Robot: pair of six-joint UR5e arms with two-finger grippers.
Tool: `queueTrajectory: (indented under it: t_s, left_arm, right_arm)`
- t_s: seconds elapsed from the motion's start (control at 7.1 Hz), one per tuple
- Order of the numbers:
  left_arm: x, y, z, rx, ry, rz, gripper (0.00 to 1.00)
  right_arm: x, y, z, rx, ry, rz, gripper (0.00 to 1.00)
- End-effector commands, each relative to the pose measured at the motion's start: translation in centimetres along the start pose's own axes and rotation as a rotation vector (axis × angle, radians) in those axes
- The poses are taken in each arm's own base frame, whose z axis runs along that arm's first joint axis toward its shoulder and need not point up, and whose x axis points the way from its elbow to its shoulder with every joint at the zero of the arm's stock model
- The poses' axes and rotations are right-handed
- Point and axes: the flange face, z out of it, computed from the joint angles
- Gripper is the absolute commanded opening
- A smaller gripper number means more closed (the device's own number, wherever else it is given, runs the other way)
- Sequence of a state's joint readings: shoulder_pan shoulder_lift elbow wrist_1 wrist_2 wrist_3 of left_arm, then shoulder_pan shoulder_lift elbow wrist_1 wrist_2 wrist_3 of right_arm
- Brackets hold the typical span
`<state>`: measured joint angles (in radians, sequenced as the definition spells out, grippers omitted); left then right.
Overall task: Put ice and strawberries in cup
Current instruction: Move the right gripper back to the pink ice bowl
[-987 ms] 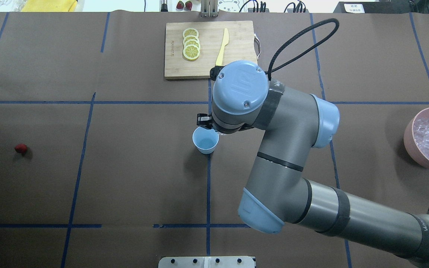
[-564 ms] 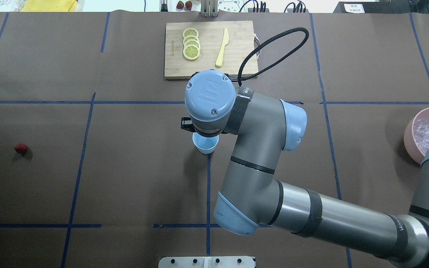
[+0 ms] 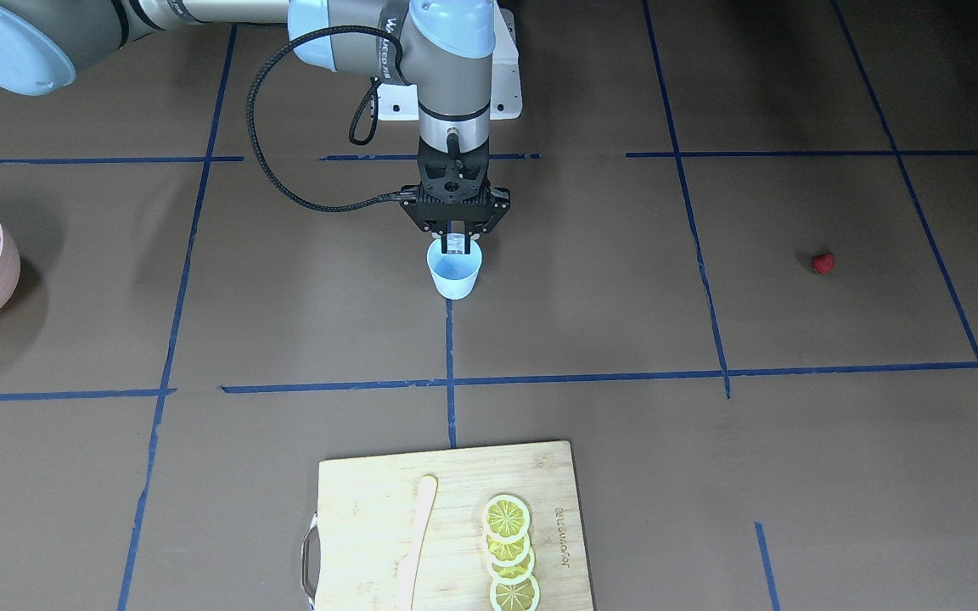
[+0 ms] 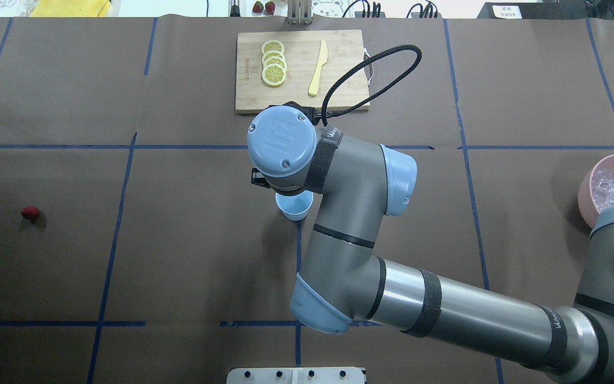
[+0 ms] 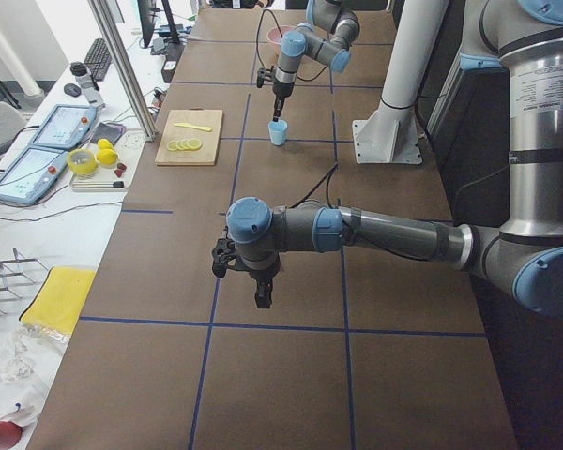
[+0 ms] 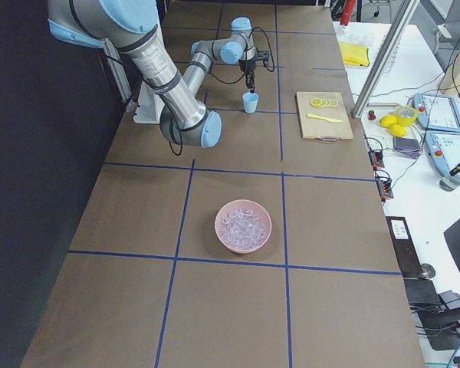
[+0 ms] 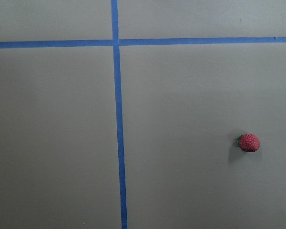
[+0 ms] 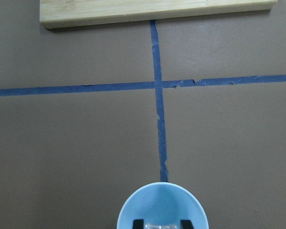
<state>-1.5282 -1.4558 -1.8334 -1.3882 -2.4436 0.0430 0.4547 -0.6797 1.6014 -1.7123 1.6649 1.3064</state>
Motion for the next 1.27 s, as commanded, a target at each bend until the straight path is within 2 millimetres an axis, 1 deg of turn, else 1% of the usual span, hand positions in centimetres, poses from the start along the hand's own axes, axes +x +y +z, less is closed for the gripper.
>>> queueTrajectory:
  t_s: [0.0,0.42,0.56,0.7,0.85,0.99,1.13]
  left_arm:
    - [0.0,0.0,-0.1,0.002,0.000,0.000,1.00]
    - [0.1,0.0,0.0,0.001,0.000,0.001,1.00]
    - [0.0,0.0,-0.1,0.002,0.000,0.000,1.00]
    - [0.0,0.0,0.0,0.000,0.000,0.001,1.00]
    - [0.0,0.0,-0.1,0.002,0.000,0.002,1.00]
    - [0.0,0.0,-0.1,0.002,0.000,0.002,1.00]
    - [0.1,0.0,0.0,0.001,0.000,0.003,1.00]
  right_arm:
    - [0.0,0.1,0.1,0.006,0.003,-0.005,0.99]
    - [0.1,0.1,-0.4,0.005,-0.007,-0.010,0.99]
    - [1.3,-0.7,-1.3,0.012,-0.021,-0.020,0.99]
    - [5.7,-1.5,-2.1,-0.009,-0.037,-0.068,0.99]
    - [10.5,-2.1,-2.4,-0.008,-0.030,-0.096,0.99]
    - [14.3,-2.8,-3.3,-0.008,-0.031,-0.147,0.99]
    - [19.2,-3.1,-4.2,-0.019,-0.029,-0.204,0.99]
